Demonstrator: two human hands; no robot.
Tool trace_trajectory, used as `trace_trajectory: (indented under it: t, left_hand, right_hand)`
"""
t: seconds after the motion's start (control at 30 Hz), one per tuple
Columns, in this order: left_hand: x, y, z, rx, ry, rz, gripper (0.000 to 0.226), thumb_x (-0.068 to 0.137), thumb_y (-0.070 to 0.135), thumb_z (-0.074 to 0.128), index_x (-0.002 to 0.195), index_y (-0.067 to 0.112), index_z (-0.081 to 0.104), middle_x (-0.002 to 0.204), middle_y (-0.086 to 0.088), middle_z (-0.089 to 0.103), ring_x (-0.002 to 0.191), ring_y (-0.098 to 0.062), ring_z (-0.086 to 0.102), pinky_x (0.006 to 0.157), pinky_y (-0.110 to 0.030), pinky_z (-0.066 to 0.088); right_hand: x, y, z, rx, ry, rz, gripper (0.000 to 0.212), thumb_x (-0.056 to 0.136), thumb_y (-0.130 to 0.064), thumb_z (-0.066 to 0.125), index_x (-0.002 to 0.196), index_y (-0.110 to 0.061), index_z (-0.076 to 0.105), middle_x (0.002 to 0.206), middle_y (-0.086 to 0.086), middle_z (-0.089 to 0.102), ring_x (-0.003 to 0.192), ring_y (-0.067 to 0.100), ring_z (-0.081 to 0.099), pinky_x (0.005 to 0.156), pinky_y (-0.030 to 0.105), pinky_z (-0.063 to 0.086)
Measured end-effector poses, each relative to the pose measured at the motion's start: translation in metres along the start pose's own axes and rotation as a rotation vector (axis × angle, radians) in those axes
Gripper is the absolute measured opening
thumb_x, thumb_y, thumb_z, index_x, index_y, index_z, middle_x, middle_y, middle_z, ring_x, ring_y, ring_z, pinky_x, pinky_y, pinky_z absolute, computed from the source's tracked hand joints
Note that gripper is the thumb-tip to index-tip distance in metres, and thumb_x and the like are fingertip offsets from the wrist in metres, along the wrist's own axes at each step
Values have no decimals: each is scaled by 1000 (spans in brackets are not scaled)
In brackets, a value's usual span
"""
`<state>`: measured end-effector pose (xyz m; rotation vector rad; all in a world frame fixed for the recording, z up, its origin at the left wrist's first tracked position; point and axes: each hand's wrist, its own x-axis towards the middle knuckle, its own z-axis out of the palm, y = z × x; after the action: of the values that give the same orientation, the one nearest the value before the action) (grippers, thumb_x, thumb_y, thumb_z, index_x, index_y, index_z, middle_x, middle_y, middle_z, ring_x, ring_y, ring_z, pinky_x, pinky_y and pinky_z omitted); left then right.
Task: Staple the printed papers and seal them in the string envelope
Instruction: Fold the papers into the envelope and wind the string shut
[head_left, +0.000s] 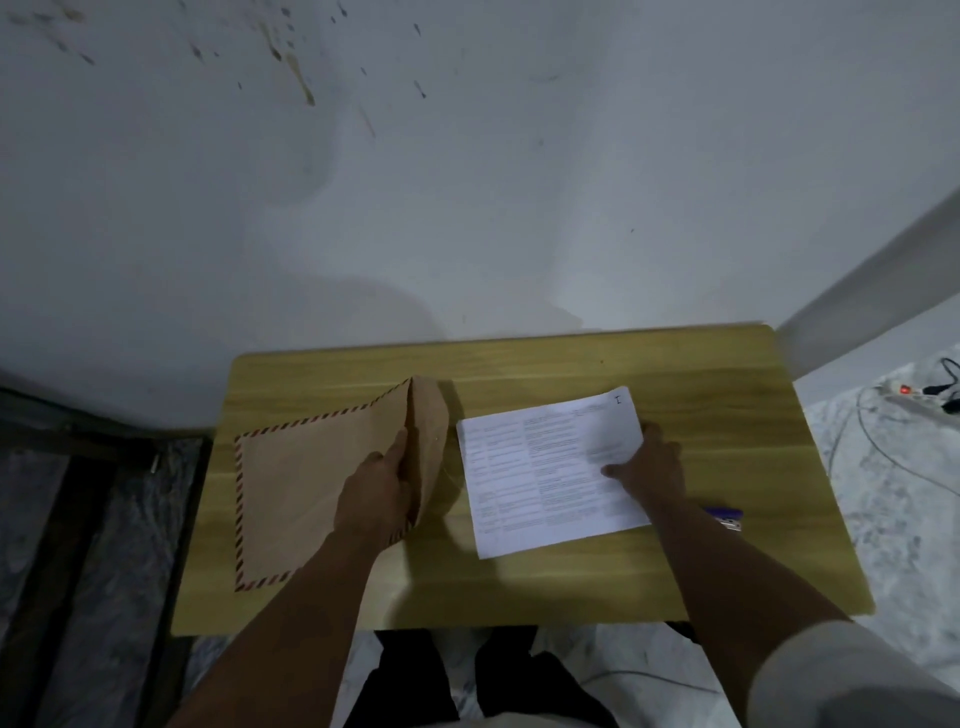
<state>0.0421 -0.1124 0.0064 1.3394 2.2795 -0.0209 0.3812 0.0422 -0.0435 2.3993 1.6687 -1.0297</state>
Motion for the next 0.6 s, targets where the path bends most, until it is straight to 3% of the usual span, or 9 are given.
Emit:
trace_trajectory:
  t: [0.13, 0.3, 0.4, 0.47, 0.6]
  left_hand:
    - [5, -8, 2, -18, 4, 24, 78, 100, 26, 50, 163, 34, 6, 97, -6, 54, 79, -20, 57, 71, -35, 53]
    - [6, -11, -2, -21, 12, 46, 79, 99, 25, 51, 164, 34, 6, 97, -6, 55, 79, -22, 54, 69, -34, 46]
    - [6, -9, -5, -35, 24, 50, 78, 99, 26, 50, 164, 34, 7, 103, -8, 59, 81, -21, 53, 68, -33, 43]
    - [7, -9, -4, -44, 26, 51, 77, 100, 26, 49, 164, 33, 6, 107, -10, 61, 82, -21, 52, 69, -32, 42]
    - [9, -11, 1, -96, 39, 61, 77, 99, 30, 48, 163, 34, 6, 113, -10, 66, 92, -26, 63, 77, -35, 51]
  right_hand:
    - [-6, 4, -19, 77, -5, -131, 61, 82, -18, 75, 137, -11, 50, 130, 18, 59, 116, 37, 58, 91, 41, 47]
    - [-10, -12, -66, 153, -63, -284, 63, 87, -8, 67, 146, -10, 49, 147, 16, 52, 131, 35, 52, 108, 43, 41]
    - [-17, -40, -106, 182, -37, -439, 61, 78, -14, 64, 139, -7, 58, 138, 16, 60, 124, 32, 59, 98, 31, 42]
    - [-27, -61, -131, 245, -16, -526, 56, 81, -5, 62, 137, -8, 61, 132, 11, 65, 121, 26, 61, 95, 27, 41]
    - [-45, -102, -166, 393, -12, -609, 53, 89, 5, 57, 138, -14, 60, 131, 3, 66, 115, 21, 65, 101, 36, 51]
